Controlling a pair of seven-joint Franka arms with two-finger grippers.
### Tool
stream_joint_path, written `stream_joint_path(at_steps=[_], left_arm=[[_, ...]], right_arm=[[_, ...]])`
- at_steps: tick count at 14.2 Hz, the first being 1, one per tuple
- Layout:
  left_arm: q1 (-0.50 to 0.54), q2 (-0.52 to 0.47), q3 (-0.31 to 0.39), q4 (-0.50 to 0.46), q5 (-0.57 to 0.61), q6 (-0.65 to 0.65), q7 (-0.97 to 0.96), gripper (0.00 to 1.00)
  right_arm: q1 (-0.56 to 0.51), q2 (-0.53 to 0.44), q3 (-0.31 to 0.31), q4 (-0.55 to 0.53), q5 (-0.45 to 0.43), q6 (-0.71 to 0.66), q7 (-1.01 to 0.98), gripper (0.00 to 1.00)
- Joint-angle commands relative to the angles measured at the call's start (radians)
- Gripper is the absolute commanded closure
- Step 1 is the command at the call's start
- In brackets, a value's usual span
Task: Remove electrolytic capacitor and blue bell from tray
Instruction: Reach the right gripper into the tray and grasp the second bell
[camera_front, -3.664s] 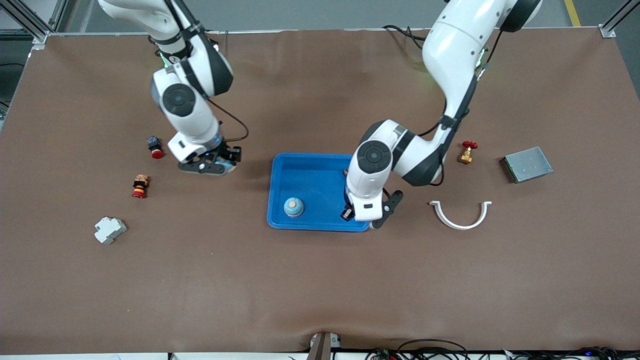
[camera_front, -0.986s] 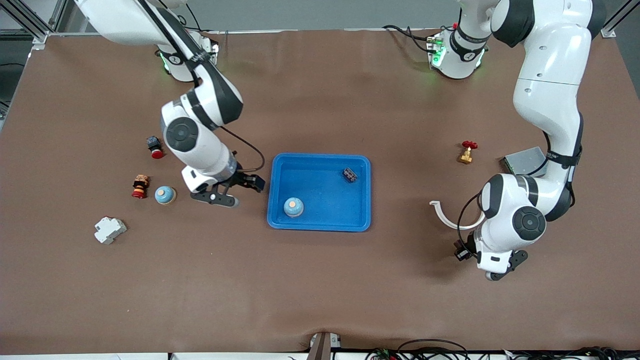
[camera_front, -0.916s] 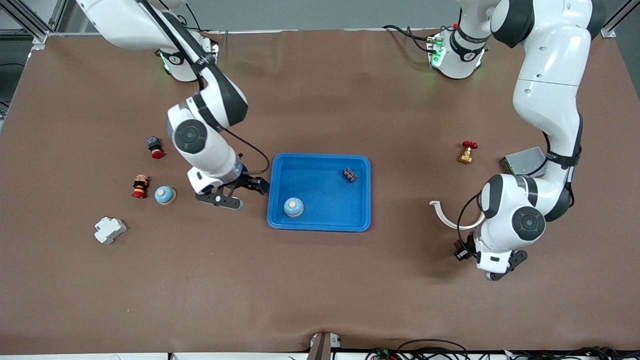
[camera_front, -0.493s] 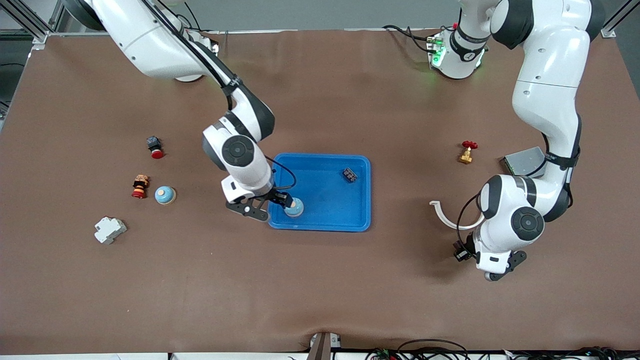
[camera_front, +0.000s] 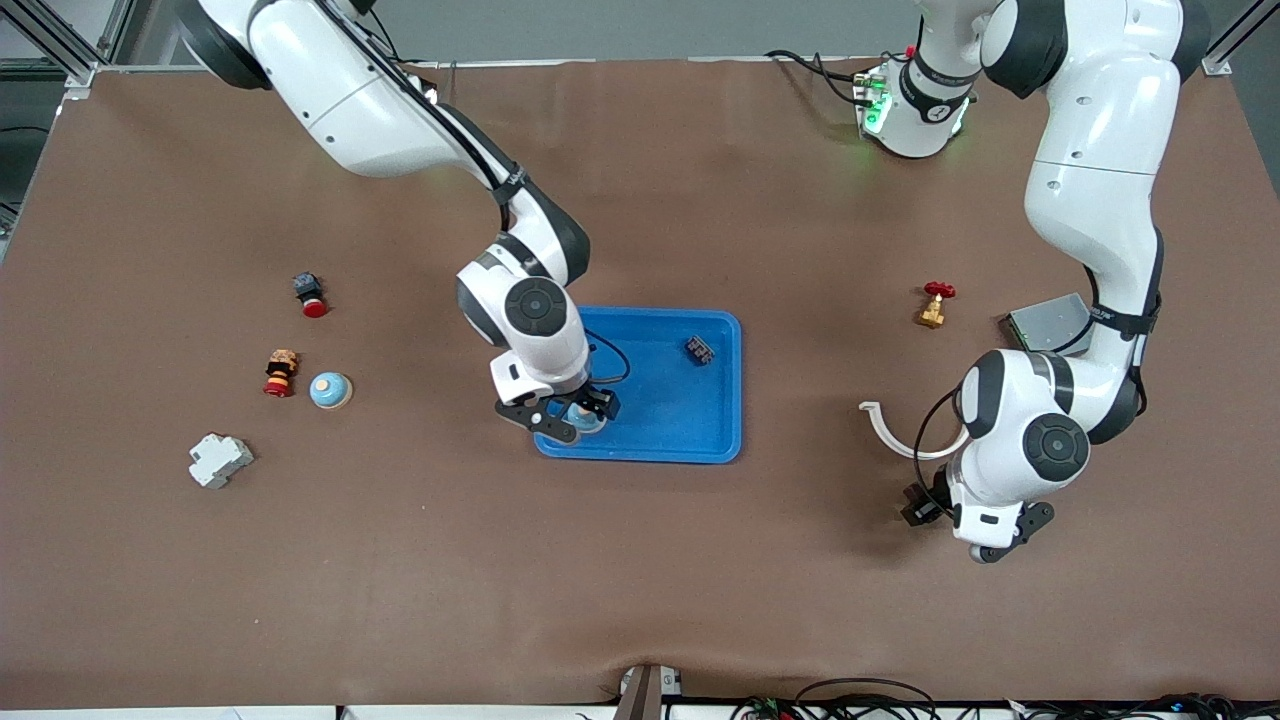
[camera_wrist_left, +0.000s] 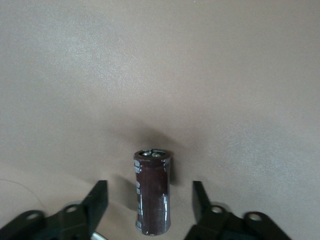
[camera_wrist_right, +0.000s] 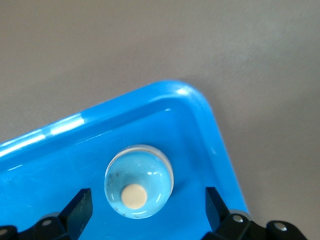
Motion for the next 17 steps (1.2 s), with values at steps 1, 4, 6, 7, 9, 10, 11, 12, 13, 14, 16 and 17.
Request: stream_joint_path(at_steps=[1,4,6,7,9,10,11,12,13,14,16,17], left_arm=[[0.006,-0.017,-0.005,0.002,0.027,0.005,-0.002,0.0],[0.003,-0.052,-0.007,0.002,0.029,-0.05,-0.008,0.0],[-0.008,-0.099,-0.013,0.003,0.023,-0.128,-0.017,0.0],[-0.016,-0.124,-0.016,0.003,0.016,-0.169,-0.019,0.0],[-0.049,-0.167,-0.016,0.005,0.015,-0.234,-0.063,0.0],[-0.065,-0.188,-0.017,0.003,0.015,-0.26,-0.107,0.0],[-0.089,-0.204,-0.017,0.003,0.013,-0.282,-0.146,0.0],[-0.117,-0.216,-0.017,0.003,0.013,-0.3,-0.19,0.0],[-0.15,-0.224,-0.017,0.005,0.013,-0.317,-0.245,0.0],[-0.186,-0.224,-0.017,0.005,0.013,-0.331,-0.3,0.0],[-0.241,-0.228,-0.017,0.005,0.013,-0.334,-0.405,0.0],[-0.27,-0.227,-0.017,0.005,0.013,-0.334,-0.458,0.0]], right_arm=[[0.027,0.036,-0.017,0.045,-0.026,-0.002,0.044,0.0],[0.025,0.043,-0.017,0.046,-0.026,0.003,0.058,0.0],[0.025,0.052,-0.022,0.063,-0.03,0.003,0.053,0.0],[0.025,0.06,-0.022,0.069,-0.03,0.003,0.053,0.0],[0.025,0.074,-0.022,0.084,-0.03,0.003,0.053,0.0],[0.025,0.075,-0.022,0.087,-0.03,0.003,0.055,0.0],[0.025,0.077,-0.022,0.089,-0.03,0.003,0.056,0.0],[0.027,0.082,-0.023,0.089,-0.03,0.003,0.055,0.0],[0.027,0.083,-0.023,0.089,-0.031,0.004,0.056,0.0],[0.027,0.086,-0.023,0.089,-0.034,0.007,0.056,0.0],[0.027,0.088,-0.023,0.089,-0.037,0.007,0.055,0.0],[0.027,0.088,-0.023,0.089,-0.04,0.007,0.055,0.14]])
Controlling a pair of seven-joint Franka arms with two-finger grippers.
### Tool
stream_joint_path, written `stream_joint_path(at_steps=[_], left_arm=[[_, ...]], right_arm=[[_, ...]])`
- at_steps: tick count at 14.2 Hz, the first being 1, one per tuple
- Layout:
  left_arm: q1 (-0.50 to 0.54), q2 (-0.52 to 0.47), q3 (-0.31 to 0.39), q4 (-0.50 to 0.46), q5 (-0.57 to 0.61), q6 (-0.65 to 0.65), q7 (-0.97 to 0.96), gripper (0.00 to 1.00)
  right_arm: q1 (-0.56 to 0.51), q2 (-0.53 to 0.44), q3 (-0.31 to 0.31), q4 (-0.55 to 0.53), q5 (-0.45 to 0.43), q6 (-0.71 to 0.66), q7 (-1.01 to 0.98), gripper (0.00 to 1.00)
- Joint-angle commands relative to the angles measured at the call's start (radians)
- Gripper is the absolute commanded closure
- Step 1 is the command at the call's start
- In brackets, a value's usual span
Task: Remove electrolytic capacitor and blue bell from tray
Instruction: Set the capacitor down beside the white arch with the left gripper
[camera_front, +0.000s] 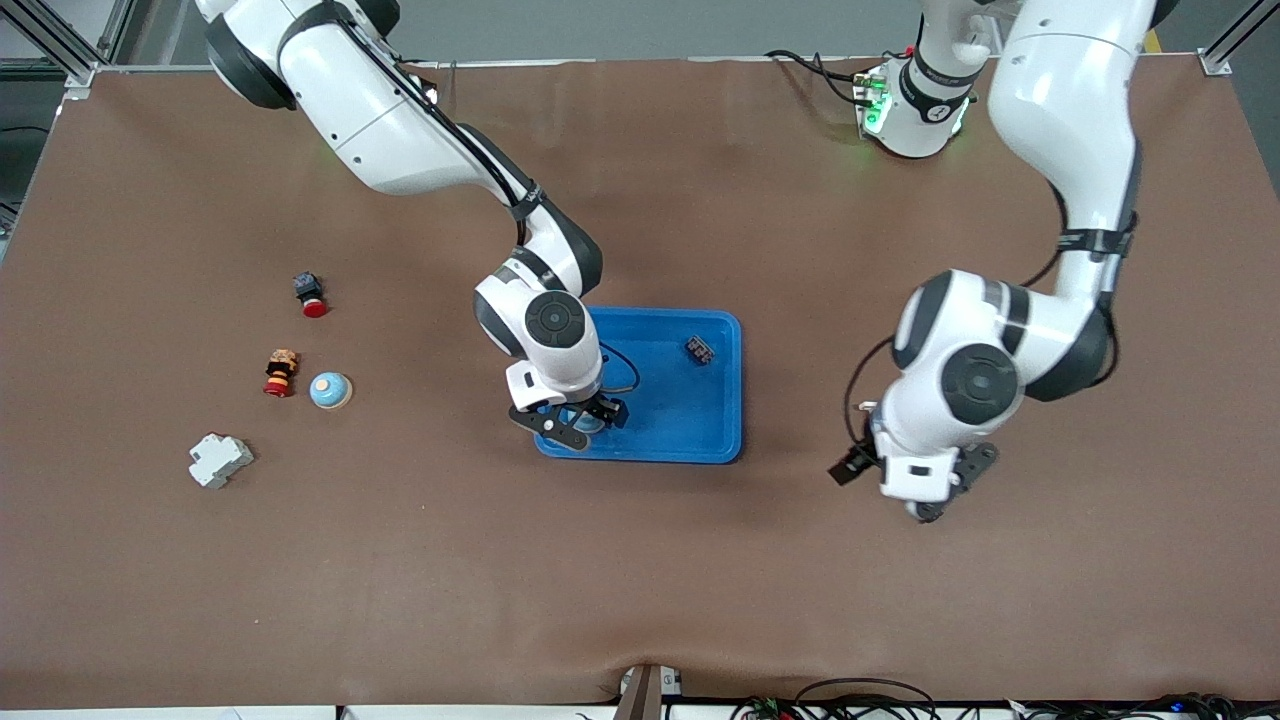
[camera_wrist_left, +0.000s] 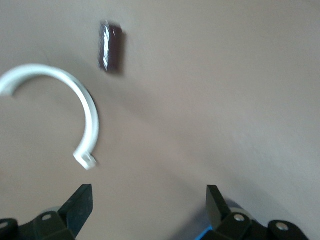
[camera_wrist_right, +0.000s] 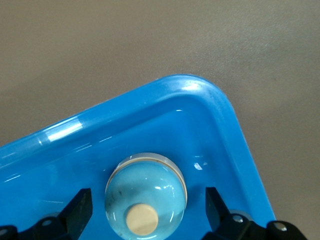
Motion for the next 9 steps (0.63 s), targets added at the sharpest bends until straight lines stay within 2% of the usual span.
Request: stream_joint_path(at_steps=[1,3,4,7,9], left_arm=[[-0.068,-0.012,0.006,-0.018,0.015,-0.011,-0.138,0.0],[-0.123,0.008,0.006,-0.018,0.013,-0.01,-0.22,0.0],[-0.142,0.018,0.006,-0.018,0.015,-0.008,-0.267,0.0],[-0.192,0.048,0.006,-0.02,0.016,0.001,-0.364,0.0],[-0.217,0.068,0.006,-0.021,0.013,0.004,-0.398,0.0]], right_arm=[[0.007,0.018,0.001,0.03,-0.035,-0.004,0.028,0.41],[0.01,0.018,0.001,0.03,-0.034,-0.004,0.034,0.92],[0.015,0.017,0.002,0.032,-0.032,-0.005,0.049,1.0],[0.015,-0.006,0.01,0.052,-0.015,-0.02,0.06,1.0],[-0.013,-0.041,0.041,0.056,0.018,-0.071,0.047,1.0]])
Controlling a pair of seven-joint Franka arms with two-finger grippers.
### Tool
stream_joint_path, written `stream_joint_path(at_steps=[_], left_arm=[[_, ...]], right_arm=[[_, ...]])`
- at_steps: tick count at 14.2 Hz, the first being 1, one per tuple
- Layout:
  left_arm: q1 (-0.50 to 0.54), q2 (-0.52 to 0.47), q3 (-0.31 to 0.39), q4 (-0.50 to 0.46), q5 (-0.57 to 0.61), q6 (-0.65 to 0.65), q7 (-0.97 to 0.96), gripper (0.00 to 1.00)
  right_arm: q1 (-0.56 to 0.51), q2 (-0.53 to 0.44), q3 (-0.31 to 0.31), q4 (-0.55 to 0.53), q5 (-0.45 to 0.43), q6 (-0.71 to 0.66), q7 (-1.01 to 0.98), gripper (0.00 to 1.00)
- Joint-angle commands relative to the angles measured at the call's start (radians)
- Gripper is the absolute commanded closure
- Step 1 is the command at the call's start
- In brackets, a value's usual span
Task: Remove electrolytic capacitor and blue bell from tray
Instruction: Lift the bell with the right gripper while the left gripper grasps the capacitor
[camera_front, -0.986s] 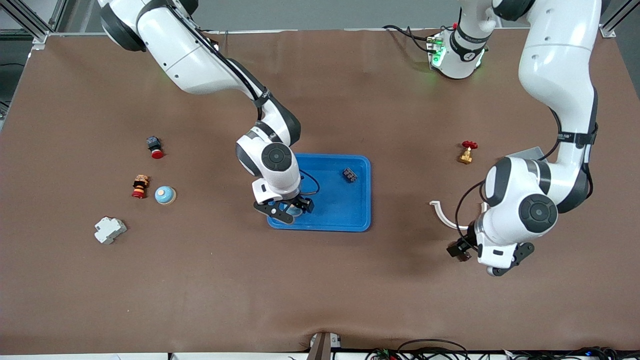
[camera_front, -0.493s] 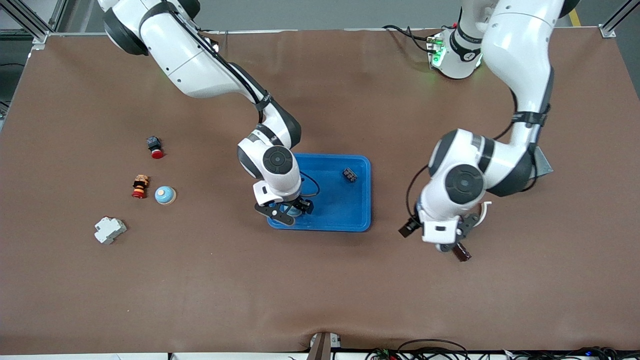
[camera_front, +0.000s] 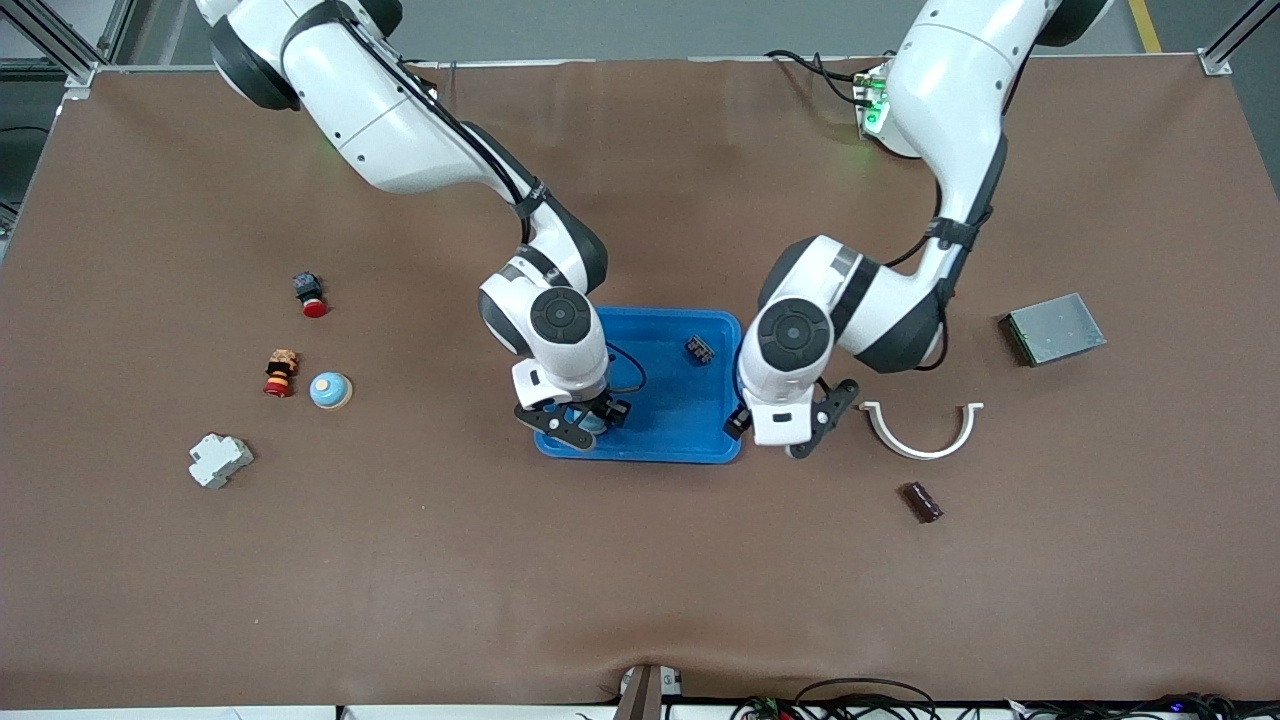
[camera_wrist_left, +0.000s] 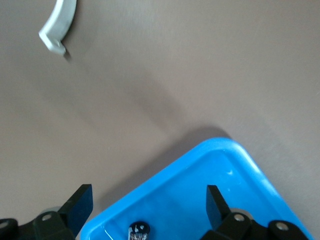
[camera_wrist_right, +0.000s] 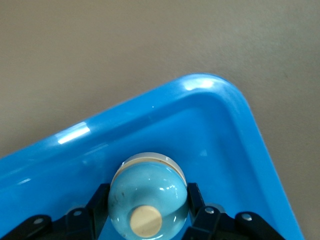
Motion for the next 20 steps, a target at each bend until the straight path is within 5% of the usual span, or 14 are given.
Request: stream_joint_path(at_steps=[1,6,10,14,20], left_arm=[[-0.041,0.021,0.007,0.0,0.015,0.012,-0.069,0.0],[-0.101,0.046,0.007,-0.001,0.012,0.04,-0.125,0.0],[-0.102,0.064,0.007,-0.003,0.013,0.04,-0.136,0.0],[-0.117,0.075,0.005,-0.005,-0.007,0.055,-0.145,0.0],[-0.144,0.099,0.005,-0.006,-0.007,0.068,-0.189,0.0]], right_arm=[[-0.041,-0.07,0.039,0.014,0.023,-0.108,-0.004,1.0],[-0.148,-0.229,0.064,-0.119,0.036,-0.187,-0.258,1.0],[-0.272,-0.369,0.064,-0.425,0.036,0.026,-0.453,1.0],[-0.386,-0.381,0.062,-0.599,0.035,0.241,-0.629,1.0],[-0.506,-0.378,0.062,-0.684,0.035,0.29,-0.812,1.0]])
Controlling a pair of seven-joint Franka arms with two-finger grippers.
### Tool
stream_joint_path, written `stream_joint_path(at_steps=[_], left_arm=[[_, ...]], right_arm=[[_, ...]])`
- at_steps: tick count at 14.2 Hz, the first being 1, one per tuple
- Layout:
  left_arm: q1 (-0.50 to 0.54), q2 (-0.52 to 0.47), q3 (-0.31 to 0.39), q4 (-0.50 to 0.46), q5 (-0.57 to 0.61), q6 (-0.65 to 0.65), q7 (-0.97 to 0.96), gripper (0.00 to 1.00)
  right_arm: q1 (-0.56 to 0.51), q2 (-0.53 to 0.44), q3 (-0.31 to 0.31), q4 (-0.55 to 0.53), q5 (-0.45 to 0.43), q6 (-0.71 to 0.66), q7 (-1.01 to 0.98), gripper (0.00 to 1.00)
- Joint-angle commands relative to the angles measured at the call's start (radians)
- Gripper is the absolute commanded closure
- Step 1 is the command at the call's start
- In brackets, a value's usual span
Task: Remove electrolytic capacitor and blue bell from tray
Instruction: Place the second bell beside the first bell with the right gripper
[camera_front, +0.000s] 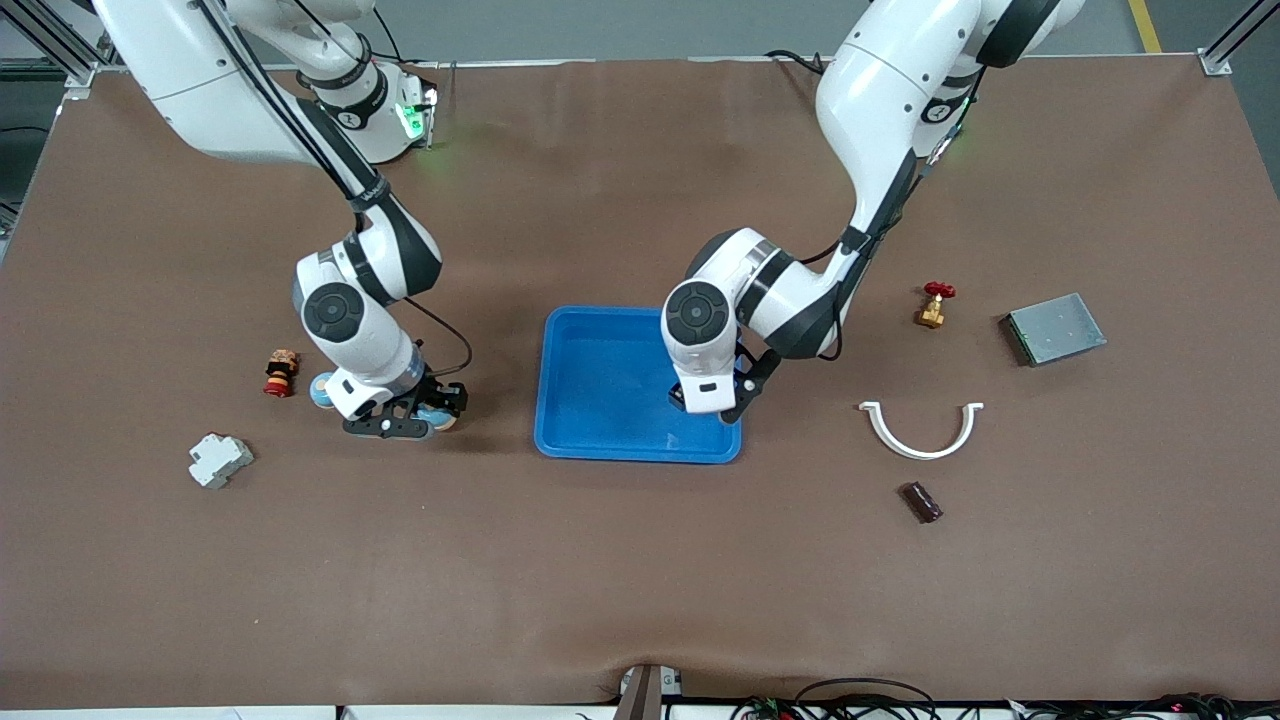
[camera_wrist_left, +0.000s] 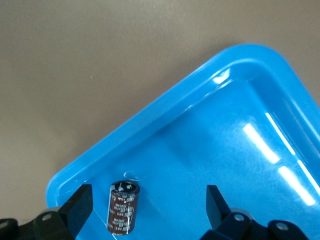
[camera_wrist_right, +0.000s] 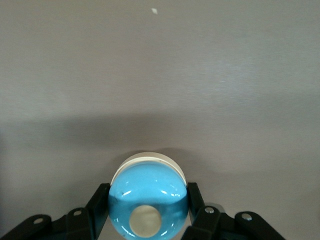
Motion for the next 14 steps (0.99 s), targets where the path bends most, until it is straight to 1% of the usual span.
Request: stream_joint_path(at_steps=[1,5,9,14], left_arm=[[-0.024,0.019,0.005,-0.004,-0.003,0.02,-0.033,0.0],[-0.034,0.024,0.005,-0.005,-0.003,0.02,-0.054,0.0],[-0.044,0.026,0.005,-0.016,-0.003,0.02,-0.061,0.0],[-0.048,0.033,0.007,-0.04,-0.003,0.02,-0.062,0.0]], right_arm=[[-0.064,-0.044,0.02,-0.065,0.016,0.018,-0.088,1.0],[-0.101,-0.047,0.021,-0.11,0.016,0.019,-0.142,1.0],[-0.101,-0.05,0.021,-0.143,0.016,0.047,-0.14,1.0],[-0.099,-0.068,0.023,-0.176,0.018,0.047,-0.139,1.0]])
